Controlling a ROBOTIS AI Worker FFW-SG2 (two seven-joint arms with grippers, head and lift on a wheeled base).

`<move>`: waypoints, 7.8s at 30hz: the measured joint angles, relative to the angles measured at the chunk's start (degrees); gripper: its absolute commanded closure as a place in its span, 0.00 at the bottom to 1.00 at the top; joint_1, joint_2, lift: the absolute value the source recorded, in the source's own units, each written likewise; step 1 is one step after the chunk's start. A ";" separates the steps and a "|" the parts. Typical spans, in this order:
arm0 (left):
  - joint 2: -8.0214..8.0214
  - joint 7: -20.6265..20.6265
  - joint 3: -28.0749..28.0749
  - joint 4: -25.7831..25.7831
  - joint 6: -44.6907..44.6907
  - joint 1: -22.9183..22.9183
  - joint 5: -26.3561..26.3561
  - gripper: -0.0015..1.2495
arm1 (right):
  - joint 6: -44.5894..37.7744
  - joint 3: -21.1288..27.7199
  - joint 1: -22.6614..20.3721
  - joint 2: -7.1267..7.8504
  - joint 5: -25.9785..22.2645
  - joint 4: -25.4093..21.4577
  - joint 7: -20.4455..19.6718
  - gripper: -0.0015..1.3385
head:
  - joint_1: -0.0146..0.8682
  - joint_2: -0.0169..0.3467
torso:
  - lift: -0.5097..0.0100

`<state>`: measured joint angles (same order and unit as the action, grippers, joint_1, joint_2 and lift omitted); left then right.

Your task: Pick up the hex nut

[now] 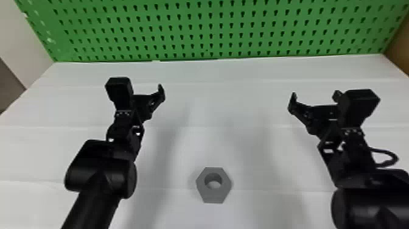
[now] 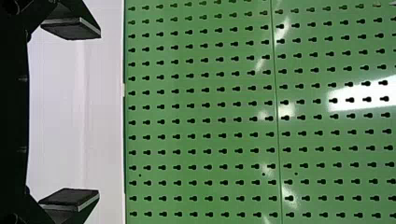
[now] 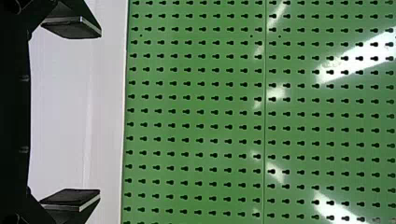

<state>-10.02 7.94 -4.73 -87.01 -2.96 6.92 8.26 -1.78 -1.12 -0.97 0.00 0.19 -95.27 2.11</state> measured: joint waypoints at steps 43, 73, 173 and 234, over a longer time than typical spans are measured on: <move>0.00 0.03 0.25 0.00 0.16 -0.60 0.00 0.07 | -33.18 -2.64 5.01 0.97 2.34 -17.56 8.03 0.07 | 0.91 0.46 | 0.82; 0.00 0.05 0.25 0.00 0.24 -0.25 -0.44 0.07 | -79.85 -10.41 18.57 2.91 3.95 -25.40 14.24 0.07 | 0.91 0.46 | 0.82; -0.27 -0.03 0.61 2.46 1.47 3.30 -3.96 0.07 | -88.05 -40.58 39.07 7.76 -25.94 8.15 14.14 0.09 | 0.91 0.46 | 0.82; -0.26 -0.02 0.87 2.46 2.61 3.28 -3.60 0.07 | -86.74 -41.27 38.94 2.47 -23.69 21.80 14.15 0.10 | 0.91 0.46 | 0.82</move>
<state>-10.28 7.92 -3.86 -84.55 -0.35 10.20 4.66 -88.52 -42.39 37.97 2.47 -23.49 -73.48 16.26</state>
